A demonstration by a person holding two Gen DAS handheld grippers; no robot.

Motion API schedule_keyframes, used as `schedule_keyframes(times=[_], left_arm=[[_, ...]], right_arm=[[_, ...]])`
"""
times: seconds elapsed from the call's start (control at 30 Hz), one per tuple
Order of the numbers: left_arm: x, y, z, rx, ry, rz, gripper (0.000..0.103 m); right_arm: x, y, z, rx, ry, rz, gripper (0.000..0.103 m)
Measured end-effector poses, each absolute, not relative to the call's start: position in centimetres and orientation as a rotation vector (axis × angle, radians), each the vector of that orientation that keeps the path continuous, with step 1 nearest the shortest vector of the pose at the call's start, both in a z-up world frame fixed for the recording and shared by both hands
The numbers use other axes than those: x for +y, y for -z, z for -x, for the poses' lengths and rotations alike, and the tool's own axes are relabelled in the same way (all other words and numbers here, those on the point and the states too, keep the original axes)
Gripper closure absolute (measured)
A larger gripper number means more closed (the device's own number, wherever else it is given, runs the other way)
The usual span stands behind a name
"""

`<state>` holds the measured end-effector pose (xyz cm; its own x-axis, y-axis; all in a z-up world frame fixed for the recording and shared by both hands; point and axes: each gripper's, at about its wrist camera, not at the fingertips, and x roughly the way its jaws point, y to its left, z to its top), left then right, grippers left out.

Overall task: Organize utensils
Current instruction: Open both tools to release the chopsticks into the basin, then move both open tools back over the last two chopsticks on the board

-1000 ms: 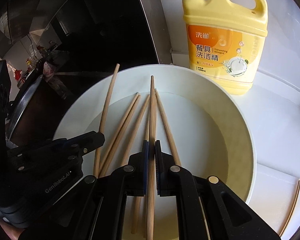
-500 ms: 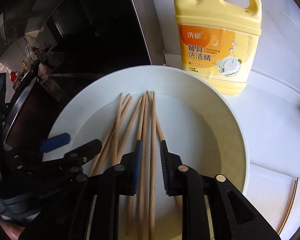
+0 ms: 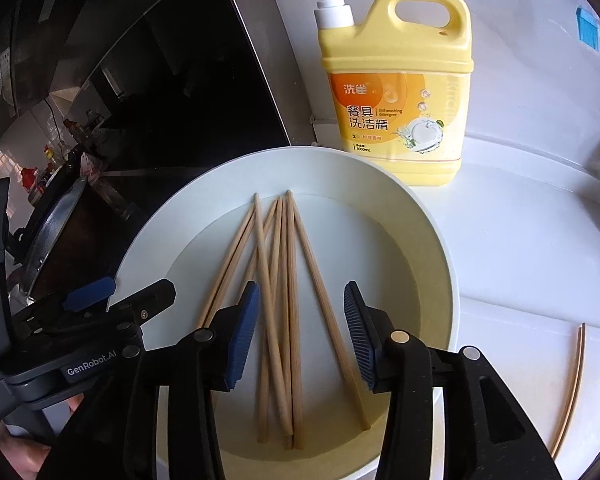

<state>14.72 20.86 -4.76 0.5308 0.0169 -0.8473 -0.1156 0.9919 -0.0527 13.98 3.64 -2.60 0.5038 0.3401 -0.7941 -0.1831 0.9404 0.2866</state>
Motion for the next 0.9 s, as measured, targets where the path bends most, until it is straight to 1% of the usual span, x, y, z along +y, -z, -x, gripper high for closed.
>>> schedule_keyframes(times=[0.53, 0.9], left_arm=[[16.8, 3.3, -12.1, 1.001, 0.009, 0.072, 0.015], [11.7, 3.0, -10.3, 1.012, 0.107, 0.045, 0.011]], right_arm=[[-2.1, 1.5, -9.1, 0.957, -0.210, -0.237, 0.047], [-8.0, 1.7, -4.8, 0.953, -0.082, -0.230, 0.038]])
